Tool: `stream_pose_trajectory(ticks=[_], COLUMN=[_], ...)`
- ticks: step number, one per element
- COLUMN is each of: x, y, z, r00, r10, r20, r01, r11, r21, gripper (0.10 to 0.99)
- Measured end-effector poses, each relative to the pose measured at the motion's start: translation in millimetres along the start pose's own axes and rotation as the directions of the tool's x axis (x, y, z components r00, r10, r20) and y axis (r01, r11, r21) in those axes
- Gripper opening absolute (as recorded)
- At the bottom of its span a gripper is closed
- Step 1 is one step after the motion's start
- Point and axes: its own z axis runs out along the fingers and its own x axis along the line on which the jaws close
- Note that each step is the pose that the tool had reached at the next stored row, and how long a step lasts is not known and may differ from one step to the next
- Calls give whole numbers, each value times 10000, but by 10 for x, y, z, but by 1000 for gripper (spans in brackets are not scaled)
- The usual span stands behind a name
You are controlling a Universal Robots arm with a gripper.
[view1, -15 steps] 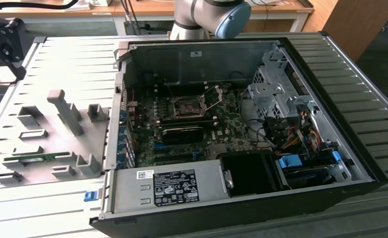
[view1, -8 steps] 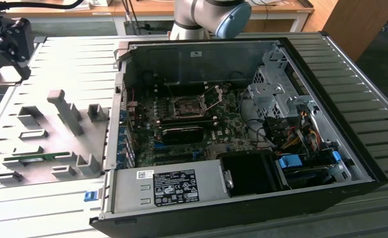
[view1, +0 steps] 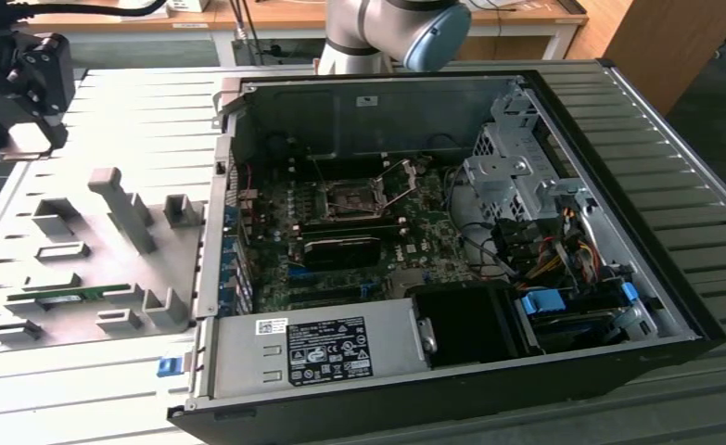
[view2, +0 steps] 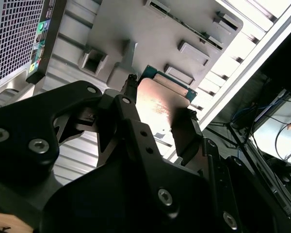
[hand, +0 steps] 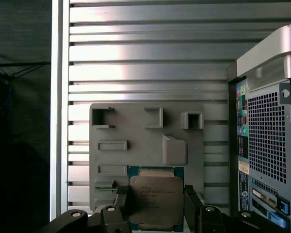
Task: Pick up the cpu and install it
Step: 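Pick up the cpu and move it towards the insertion slot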
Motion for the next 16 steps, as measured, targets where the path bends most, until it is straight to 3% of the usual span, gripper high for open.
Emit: stream_pose_trajectory(ticks=[16], x=[-177], y=[4], z=[-7], r00=[10000], r10=[0], r20=[-15], r01=[0], r11=[10000], r21=[1], gripper=[537])
